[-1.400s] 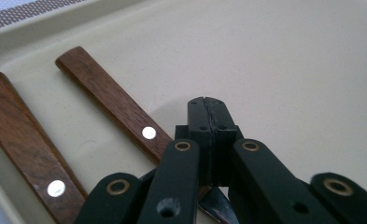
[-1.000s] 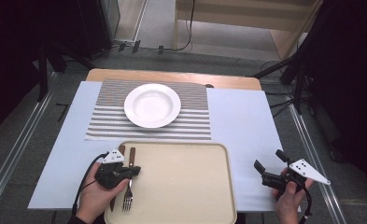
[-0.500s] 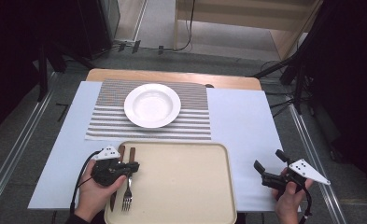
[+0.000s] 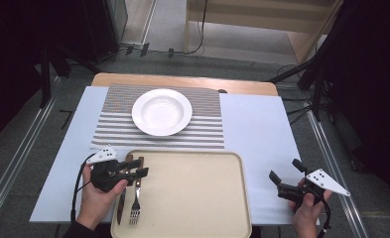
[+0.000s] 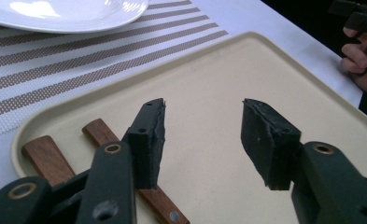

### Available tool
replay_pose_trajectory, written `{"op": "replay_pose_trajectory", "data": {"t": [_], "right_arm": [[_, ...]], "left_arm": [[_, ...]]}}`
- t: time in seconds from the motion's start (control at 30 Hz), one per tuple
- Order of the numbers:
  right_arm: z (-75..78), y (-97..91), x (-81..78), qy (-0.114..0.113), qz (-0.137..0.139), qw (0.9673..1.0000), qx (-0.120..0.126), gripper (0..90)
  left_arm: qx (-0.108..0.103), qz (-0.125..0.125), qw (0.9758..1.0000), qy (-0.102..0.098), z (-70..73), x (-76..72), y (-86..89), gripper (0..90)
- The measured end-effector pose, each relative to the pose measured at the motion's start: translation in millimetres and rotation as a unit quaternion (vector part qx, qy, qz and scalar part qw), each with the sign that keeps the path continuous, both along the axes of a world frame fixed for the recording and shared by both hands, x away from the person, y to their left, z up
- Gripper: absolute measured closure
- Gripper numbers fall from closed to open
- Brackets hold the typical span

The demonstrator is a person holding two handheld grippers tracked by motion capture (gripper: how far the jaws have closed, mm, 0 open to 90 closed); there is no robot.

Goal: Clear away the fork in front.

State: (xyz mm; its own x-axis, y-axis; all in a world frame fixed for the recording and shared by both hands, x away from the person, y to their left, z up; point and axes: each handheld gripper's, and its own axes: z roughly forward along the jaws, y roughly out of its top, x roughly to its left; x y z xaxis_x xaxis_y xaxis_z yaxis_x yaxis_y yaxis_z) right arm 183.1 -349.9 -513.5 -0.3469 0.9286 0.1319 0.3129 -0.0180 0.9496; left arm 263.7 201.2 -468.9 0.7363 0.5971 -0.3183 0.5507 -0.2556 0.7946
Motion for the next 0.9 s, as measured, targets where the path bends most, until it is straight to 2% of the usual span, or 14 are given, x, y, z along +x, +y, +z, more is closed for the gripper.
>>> {"op": "replay_pose_trajectory", "data": {"t": [0.03, 0.1, 0.23, 0.37, 0.43, 0.67, 0.73, 0.9], "right_arm": [[0.0, 0.1, 0.0, 0.0, 0.0, 1.0, 0.0, 0.0], [0.0, 0.1, 0.0, 0.001, 0.0, 1.0, 0.0, 0.0], [0.0, 0.1, 0.0, 0.0, 0.001, 1.0, 0.0, 0.0], [0.0, -0.2, 0.2, -0.001, 0.001, 1.0, 0.0, 0.0], [0.0, -0.2, 0.0, -0.001, 0.002, 1.0, 0.0, 0.0], [0.3, 0.1, -0.1, 0.0, 0.001, 1.0, 0.002, 0.0], [0.2, 0.1, -0.1, -0.001, 0.001, 1.0, 0.001, 0.0], [0.2, 0.1, -0.2, -0.001, 0.002, 1.0, 0.001, 0.0]], "left_arm": [[-0.005, 0.001, 1.0, -0.001, 0.4, 0.4, 0.2, 41.8], [-0.011, 0.0, 0.9999, -0.003, 1.4, 1.9, 1.3, 36.8], [-0.023, 0.003, 0.9997, -0.007, 4.5, 4.8, 2.9, 12.3], [-0.037, -0.006, 0.9992, -0.01, 8.7, 7.4, 5.2, 6.4], [-0.041, -0.012, 0.999, -0.013, 10.3, 8.4, 5.5, 0.0], [-0.027, 0.001, 0.9994, -0.022, 16.6, 12.0, 5.0, 0.0], [-0.029, 0.003, 0.9992, -0.029, 18.2, 12.7, 6.0, 0.0], [-0.015, 0.009, 0.999, -0.041, 21.5, 14.7, 7.2, 0.0]]}}
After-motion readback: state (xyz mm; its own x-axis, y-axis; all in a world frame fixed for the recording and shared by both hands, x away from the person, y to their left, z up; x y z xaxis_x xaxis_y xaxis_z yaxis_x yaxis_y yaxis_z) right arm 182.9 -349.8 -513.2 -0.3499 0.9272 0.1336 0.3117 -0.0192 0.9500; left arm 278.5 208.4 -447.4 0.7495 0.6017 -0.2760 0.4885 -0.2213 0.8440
